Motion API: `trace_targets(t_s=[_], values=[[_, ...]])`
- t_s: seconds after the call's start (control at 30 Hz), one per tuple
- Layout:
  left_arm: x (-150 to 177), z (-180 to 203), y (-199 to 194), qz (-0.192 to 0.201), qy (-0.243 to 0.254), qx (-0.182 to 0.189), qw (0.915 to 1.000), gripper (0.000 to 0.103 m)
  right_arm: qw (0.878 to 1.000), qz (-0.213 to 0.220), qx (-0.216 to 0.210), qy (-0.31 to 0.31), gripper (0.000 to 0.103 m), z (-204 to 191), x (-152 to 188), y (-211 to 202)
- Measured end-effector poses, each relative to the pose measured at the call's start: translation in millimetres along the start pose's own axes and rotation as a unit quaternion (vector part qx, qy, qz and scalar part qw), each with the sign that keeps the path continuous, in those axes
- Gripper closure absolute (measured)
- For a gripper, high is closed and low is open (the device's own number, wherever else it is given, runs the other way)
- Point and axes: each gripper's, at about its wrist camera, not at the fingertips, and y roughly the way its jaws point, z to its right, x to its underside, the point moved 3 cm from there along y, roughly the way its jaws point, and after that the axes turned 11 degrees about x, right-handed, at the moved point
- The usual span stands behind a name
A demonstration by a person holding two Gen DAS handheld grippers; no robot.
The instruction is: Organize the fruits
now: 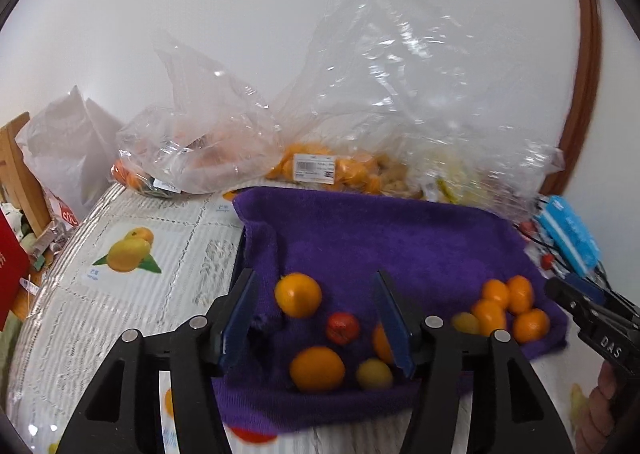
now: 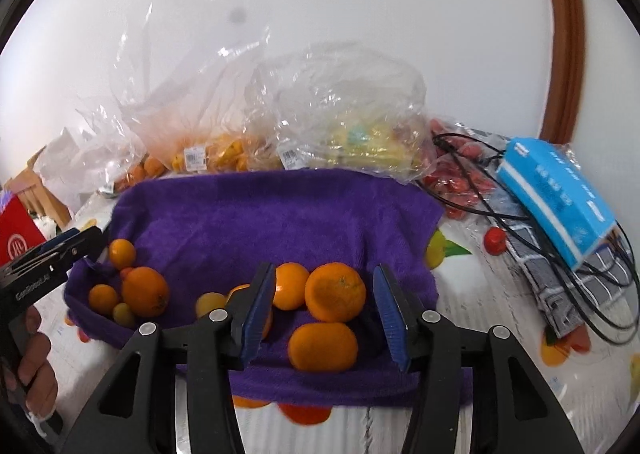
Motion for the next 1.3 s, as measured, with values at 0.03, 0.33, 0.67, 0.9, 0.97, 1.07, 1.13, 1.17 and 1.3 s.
trace_targets(t_s=[0.03,0.33,0.67,0.9,0.97,1.07,1.13,1.17,1.3], values=[[1.4,3.4,-7.4,-0.012,0.002,0.014,0.9998,0.045,1.0,0.0,0.003,0.004,0.05,-0.1,-0.3,-6.8],[17.1,18.7,-73.4,-0.042,-0.021,0.043,0.998,0.044,0.998,-0.001,0.063,0.012,0.048,-10.2,6.6,-93.1],[34.2,46.0,-146.8,-0.023,0.004,0.054,0.9983,0.026,0.996,0.015,0.085,0.038,0.023,-10.3,26.5,-182.1],[37.9,65.5,-184.4,-0.004,0.024,0.044,0.9987,0.024,0.996,0.03,0.088,0.007,0.006,-17.1,37.1,-227.9],[40.2,69.4,-192.4,0.0,0.031,0.036,0.9989,0.024,0.996,0.032,0.087,0.011,0.006,-14.6,41.7,-237.8],[43.1,75.8,-201.3,0.002,0.038,0.033,0.9987,0.024,0.996,0.034,0.082,0.012,0.006,-11.2,48.3,-249.0],[43.5,80.3,-205.7,0.006,0.04,0.035,0.9986,0.024,0.996,0.038,0.083,0.011,0.006,-9.3,53.1,-257.3],[43.6,82.4,-207.7,0.008,0.042,0.036,0.9984,0.024,0.996,0.039,0.083,0.011,0.006,-8.4,54.9,-260.4],[45.1,91.4,-210.8,0.011,0.051,0.033,0.9981,0.024,0.996,0.039,0.084,0.019,0.006,-1.1,58.4,-267.0]])
